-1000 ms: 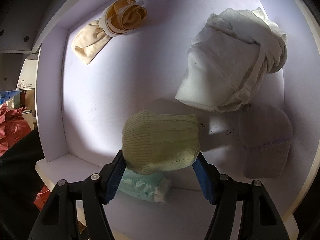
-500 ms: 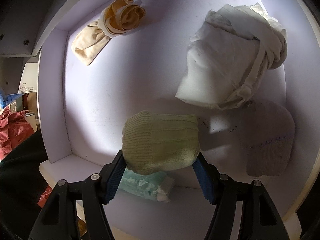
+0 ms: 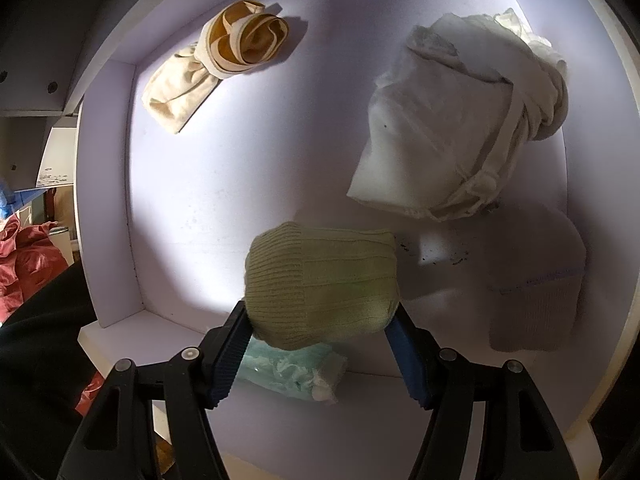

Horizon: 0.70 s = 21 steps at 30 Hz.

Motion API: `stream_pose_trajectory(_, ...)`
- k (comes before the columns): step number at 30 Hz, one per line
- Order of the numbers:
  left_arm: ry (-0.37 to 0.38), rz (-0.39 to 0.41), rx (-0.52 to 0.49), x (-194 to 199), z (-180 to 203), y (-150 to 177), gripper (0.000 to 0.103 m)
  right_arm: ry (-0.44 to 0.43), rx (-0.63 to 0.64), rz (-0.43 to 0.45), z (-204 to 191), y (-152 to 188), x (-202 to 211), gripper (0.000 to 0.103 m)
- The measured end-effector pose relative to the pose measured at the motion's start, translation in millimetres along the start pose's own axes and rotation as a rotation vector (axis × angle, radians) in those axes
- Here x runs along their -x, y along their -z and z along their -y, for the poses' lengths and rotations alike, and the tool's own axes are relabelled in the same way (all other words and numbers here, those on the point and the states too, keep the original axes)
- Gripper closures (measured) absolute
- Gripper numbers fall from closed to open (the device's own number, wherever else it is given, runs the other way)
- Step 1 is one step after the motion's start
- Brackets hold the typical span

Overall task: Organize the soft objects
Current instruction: 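Carry the navy cloth with the left gripper into the tray while the right gripper holds the green cloth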

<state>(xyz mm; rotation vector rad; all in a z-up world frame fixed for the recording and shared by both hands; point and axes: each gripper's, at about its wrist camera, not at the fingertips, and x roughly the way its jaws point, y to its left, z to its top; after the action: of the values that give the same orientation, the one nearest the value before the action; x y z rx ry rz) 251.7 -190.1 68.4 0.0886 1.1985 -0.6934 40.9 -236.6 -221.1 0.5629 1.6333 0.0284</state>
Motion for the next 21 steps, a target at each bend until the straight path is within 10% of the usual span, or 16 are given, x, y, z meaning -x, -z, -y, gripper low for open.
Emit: stream_pose_trajectory(21,-0.28,0.2,-0.105,78.1,-15.6,85.5,0.061,0.042,0.015,0.037,-7.9,2.6,6.0,0.036)
